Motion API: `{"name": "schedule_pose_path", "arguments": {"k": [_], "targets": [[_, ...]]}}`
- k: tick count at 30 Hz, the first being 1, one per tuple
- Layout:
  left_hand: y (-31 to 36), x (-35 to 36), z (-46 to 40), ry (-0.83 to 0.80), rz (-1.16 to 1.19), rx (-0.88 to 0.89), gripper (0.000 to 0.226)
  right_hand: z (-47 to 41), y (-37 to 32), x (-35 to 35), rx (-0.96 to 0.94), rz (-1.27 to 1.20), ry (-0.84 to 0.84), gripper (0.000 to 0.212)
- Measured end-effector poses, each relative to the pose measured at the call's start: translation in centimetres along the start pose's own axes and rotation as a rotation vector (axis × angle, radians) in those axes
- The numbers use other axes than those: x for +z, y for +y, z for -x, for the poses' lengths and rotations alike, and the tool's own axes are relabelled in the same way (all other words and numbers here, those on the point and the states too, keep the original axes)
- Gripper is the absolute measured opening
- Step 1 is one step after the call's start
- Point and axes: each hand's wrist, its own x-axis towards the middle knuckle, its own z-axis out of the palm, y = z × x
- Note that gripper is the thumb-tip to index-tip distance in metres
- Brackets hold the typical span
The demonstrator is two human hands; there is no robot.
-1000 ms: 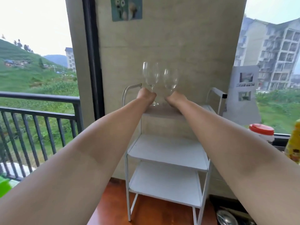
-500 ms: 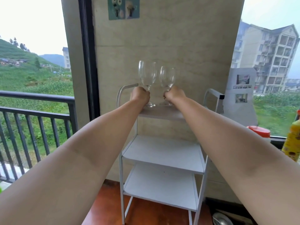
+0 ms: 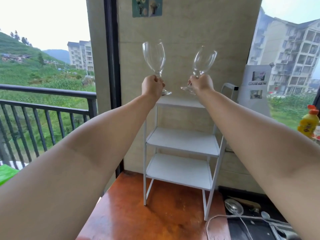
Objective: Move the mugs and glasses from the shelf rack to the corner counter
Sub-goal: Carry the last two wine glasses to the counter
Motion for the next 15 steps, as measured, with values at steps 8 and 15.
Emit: {"name": "schedule_pose_path", "arguments": {"k": [8, 15], "targets": [[-1.5, -5.3, 11.1, -0.046, -0.017, -0.025, 0.021, 12.9, -0.2, 0.2, 0.014, -0.056, -0.029, 0.037], [-6.7, -7.7, 22.4, -0.201, -0.088, -0.243, 0.016, 25.1, 6.1, 0.3, 0.251, 0.014, -0.160, 0.026]]}}
